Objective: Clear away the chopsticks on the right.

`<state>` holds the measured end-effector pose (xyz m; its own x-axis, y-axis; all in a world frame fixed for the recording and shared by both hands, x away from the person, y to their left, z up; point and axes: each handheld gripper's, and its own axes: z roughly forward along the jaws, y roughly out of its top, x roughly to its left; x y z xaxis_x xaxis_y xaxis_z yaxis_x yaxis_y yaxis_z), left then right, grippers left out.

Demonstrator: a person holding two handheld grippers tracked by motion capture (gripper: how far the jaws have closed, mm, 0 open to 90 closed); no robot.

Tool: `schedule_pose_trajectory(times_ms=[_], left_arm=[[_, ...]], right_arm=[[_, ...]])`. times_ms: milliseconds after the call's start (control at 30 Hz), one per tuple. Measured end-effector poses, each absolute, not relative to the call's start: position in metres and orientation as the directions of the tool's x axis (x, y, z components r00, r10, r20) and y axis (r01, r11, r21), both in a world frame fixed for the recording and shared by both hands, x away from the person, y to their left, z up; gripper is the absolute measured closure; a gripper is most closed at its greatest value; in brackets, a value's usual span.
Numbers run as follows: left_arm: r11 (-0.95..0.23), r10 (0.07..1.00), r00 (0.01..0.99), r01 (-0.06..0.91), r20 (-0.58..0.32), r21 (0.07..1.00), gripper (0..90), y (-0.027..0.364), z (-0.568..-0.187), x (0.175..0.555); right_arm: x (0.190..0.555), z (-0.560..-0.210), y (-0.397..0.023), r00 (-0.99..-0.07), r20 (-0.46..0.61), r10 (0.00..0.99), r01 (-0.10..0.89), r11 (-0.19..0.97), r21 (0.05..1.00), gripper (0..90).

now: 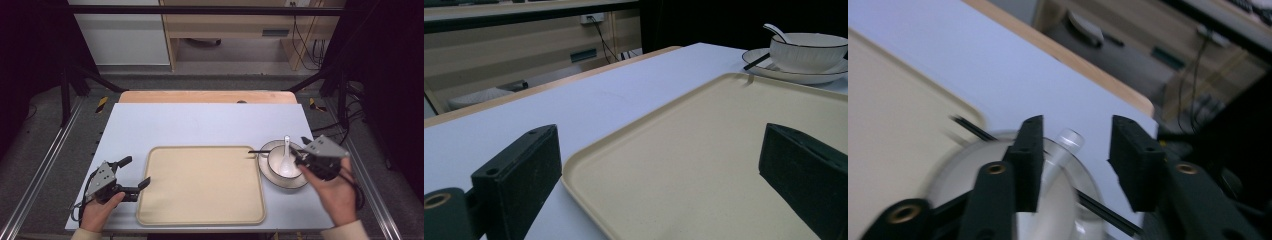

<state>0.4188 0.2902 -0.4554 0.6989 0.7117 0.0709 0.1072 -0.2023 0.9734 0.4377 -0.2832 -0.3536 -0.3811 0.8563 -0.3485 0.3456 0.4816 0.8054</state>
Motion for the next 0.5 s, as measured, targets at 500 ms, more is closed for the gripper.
schedule_pose_trajectory(times_ms=[500], left_arm=[[-0.221,0.705,0.706,0.118,0.075,0.968,4.1,0.286,-0.458,0.419]], right_arm=[[0.546,-0.439,-0.360,-0.326,-0.156,0.933,0.682,0.346,0.644,87.4]])
